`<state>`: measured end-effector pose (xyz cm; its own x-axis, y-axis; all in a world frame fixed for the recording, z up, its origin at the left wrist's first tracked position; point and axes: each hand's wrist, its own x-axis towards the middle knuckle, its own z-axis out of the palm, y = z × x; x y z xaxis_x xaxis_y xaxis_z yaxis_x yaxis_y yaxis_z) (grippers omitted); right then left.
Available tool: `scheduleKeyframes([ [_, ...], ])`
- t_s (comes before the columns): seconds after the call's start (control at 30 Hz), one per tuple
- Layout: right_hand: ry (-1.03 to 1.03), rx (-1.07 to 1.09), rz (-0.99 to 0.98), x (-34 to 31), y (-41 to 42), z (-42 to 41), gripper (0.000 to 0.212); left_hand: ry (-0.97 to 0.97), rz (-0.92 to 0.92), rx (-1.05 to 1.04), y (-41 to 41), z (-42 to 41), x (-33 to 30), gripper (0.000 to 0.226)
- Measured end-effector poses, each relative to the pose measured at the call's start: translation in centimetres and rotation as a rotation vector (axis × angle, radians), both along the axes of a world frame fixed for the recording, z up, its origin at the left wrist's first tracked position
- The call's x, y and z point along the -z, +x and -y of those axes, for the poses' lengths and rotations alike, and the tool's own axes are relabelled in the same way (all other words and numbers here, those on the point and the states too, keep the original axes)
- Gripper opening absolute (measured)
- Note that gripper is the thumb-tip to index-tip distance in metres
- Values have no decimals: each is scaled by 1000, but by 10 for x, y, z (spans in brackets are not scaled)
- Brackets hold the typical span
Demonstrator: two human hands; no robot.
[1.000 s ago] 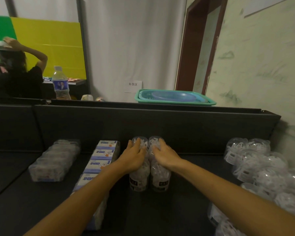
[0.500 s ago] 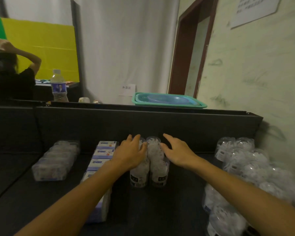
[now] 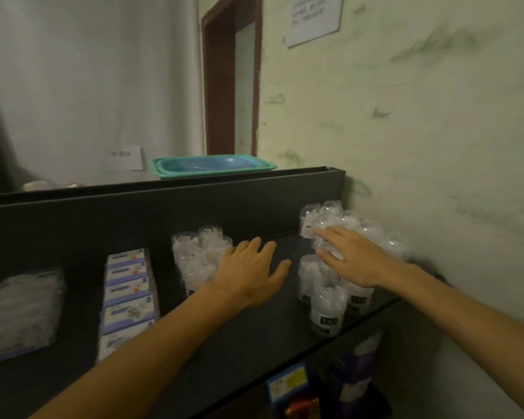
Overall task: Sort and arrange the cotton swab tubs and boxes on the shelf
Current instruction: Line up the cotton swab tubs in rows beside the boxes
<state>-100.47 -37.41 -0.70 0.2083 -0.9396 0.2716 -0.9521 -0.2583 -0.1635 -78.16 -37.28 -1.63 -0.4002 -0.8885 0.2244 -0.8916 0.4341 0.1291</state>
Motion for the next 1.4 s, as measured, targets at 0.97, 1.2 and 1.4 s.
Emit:
scheduleKeyframes([
  [0.97,282,-128,228,48,-53,10,58,224,-137,-169,-85,-28,42,76],
  [1.2,406,-247,312,42,-7,4,54,199,-184,-346,-64,-48,44,77],
  [1.4,476,-381,352,39,29,-14,54,223,-196,-444,-28,-71,43,77],
])
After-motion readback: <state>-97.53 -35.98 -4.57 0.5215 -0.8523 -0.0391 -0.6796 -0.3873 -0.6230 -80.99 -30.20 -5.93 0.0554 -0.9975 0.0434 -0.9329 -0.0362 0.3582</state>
